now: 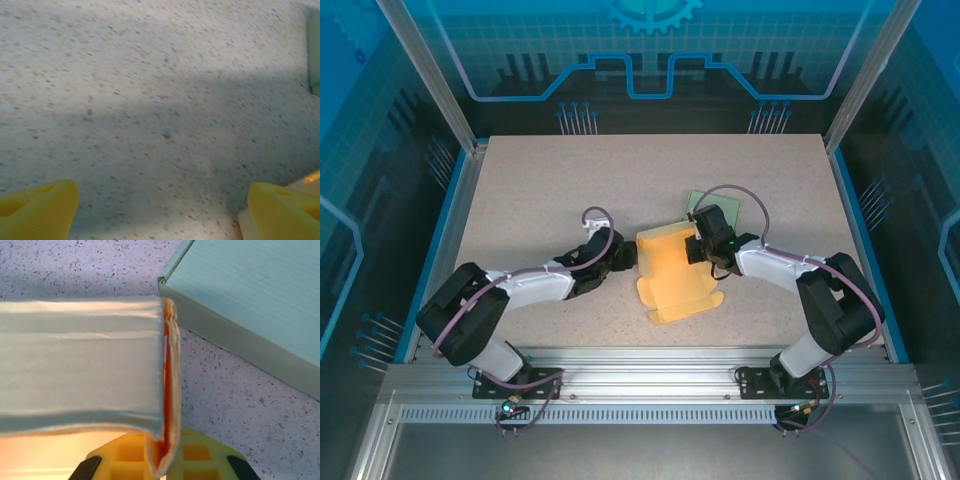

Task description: Fold the paper box

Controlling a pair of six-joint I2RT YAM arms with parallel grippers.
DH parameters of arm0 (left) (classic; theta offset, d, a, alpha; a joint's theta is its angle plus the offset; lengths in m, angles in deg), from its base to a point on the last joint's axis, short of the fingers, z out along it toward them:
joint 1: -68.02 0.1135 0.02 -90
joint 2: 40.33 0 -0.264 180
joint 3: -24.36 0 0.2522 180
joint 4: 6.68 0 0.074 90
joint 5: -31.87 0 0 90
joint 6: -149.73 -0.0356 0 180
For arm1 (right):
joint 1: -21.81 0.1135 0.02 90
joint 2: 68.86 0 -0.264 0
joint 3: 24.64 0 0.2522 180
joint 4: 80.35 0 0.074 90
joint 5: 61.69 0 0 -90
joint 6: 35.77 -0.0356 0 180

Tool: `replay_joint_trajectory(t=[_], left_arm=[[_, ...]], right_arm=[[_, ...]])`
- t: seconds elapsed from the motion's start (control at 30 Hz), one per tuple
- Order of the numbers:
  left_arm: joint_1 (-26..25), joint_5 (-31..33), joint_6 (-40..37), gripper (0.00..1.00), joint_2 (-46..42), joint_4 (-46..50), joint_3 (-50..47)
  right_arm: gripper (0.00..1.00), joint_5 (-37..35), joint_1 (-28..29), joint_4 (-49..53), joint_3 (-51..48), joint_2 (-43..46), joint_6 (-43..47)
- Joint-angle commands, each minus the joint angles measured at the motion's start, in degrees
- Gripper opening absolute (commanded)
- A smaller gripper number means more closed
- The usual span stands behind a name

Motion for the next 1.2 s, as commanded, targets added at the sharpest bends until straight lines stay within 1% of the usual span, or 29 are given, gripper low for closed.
replay_joint_trajectory(t=[0.0,0.37,0.73,0.93,1.17], left_arm=[[-2.0,-1.37,-1.78,0.89,1.35,-1.98,1.9],[-5.57,-1.07,-1.32,0.91,-1.45,-1.48,0.42],[-7.31,-1.84,0.75,0.89,-3.69,0.13,-0.95],[-7.89,-0.92,1.42,0.88,-4.27,1.23,-1.26],[-8.69,-0.85,0.14,0.88,-3.88,-2.47,-1.17]], right_arm=[[0.0,0.09,1.03,-0.18,0.84,-0.51,-0.37],[0.0,0.15,1.03,-0.26,0.86,-0.33,-0.47],[0.0,0.45,1.02,-0.34,0.82,-0.33,-0.63],[0.0,0.6,1.1,-0.36,0.82,-0.4,-0.68],[0.0,0.84,1.11,-0.36,0.86,-0.43,-0.63]])
